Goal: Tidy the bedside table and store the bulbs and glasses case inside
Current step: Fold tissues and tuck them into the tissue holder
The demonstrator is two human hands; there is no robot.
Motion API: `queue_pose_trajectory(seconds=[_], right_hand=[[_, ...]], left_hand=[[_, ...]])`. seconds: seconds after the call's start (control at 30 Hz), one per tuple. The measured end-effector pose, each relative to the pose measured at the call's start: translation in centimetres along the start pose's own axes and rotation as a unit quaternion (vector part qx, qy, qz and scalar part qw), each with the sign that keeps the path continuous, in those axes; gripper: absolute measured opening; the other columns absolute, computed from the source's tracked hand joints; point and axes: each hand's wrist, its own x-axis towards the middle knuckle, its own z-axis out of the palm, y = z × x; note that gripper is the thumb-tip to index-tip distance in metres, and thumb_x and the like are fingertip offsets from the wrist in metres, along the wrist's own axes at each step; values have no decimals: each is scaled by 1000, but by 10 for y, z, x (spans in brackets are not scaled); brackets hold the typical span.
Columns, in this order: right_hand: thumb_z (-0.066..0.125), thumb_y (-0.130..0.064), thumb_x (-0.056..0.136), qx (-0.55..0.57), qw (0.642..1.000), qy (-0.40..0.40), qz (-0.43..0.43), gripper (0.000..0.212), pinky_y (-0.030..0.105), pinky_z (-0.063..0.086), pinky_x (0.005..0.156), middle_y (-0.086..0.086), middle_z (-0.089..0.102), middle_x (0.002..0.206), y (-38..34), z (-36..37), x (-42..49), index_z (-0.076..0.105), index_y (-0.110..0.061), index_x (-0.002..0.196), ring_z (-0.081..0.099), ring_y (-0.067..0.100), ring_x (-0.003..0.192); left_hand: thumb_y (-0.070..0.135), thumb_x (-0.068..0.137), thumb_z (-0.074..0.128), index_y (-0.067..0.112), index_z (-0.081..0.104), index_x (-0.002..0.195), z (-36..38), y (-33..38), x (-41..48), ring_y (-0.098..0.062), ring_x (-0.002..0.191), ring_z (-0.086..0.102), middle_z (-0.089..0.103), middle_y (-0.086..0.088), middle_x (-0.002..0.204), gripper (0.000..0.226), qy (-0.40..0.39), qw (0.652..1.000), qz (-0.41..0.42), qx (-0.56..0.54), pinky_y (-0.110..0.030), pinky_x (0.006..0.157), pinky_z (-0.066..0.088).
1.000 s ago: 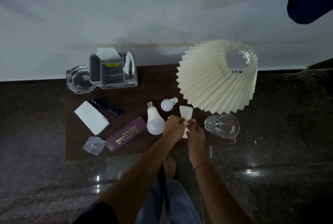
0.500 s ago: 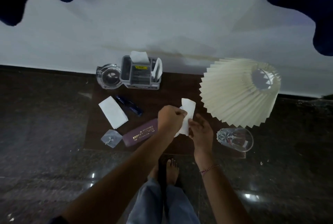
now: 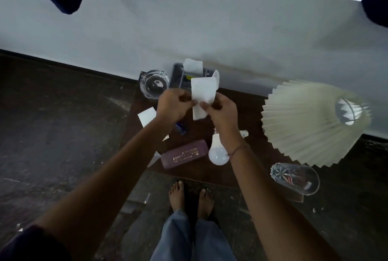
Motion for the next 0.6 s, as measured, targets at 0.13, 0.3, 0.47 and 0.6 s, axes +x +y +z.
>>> queue_pose_trajectory(seconds=[0.13,0.3,0.47,0.6], right_hand=[[68,-12,82,-40,999,16,-17,31,39,57,82,16,65,112,-17,16,23,63,-3,111,63,20,96],[64,-8,84,42,998,41,29,33,34,58,81,13,58,113,-34,43,40,54,-6,116,64,22,95],[50,-11,94,203,963,-31,175,30,36,55,83,4,59,84,-46,66,48,48,-4,123,60,17,79],[40,-22,98,160,974,-57,153,24,42,49,97,13,63,106,-51,77,54,58,-6,105,61,26,99]], left_hand=[[16,76,74,6,71,100,-17,-1,20,-18,83,67,73,-9,94,26,76,996,32,33,-22,74,51],[21,78,70,6,69,82,-30,0,34,-20,75,63,70,-7,80,15,177,979,63,78,-27,68,47],[19,80,68,6,68,92,-30,0,46,-18,81,66,73,-7,90,17,187,977,78,61,-22,71,46],[16,83,64,4,59,94,-27,-5,60,-13,76,53,60,-1,83,17,130,988,58,61,-19,61,36]])
